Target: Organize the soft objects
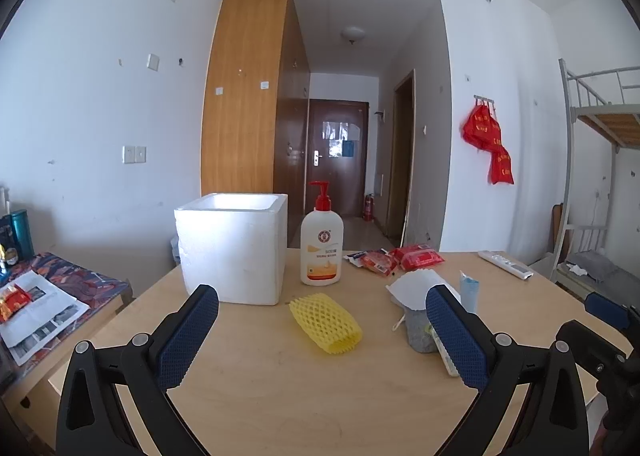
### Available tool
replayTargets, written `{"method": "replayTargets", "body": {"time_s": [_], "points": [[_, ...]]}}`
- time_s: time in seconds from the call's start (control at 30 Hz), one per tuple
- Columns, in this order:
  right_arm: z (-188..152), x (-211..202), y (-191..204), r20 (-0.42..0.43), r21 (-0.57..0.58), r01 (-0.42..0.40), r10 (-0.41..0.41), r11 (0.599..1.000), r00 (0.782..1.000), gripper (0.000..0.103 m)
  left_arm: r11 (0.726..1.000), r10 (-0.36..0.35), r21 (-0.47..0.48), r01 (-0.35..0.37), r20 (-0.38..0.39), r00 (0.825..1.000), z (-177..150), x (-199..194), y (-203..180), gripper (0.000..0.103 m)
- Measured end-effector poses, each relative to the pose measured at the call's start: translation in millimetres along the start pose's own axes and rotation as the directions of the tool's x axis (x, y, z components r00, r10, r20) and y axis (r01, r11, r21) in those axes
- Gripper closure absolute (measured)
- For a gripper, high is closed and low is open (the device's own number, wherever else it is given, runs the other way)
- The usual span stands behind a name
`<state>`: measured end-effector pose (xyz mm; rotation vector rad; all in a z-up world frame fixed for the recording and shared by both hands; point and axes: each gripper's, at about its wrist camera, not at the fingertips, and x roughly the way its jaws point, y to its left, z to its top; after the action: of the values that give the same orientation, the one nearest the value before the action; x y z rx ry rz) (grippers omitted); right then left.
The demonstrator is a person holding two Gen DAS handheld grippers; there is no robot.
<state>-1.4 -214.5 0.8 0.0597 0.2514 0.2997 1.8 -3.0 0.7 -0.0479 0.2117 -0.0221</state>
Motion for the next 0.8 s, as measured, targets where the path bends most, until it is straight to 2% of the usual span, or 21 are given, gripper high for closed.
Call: {"method": "replayTargets", "body": {"time_s": [0.5,0.8], "points": [[3,11,-5,-0.017,0.011,0.004,-0.004,1.0,1.0,0.0,1.0,-0.002,0.004,0.002,-0.02,1.0,1,13,-3,0.0],[7,30,-12,-0.06,0.019,0.003,-0.001,1.0,0.998,0.0,1.0,-0.013,0.015,0.014,-0.08,0.997,7,39,-5,0.0]]}}
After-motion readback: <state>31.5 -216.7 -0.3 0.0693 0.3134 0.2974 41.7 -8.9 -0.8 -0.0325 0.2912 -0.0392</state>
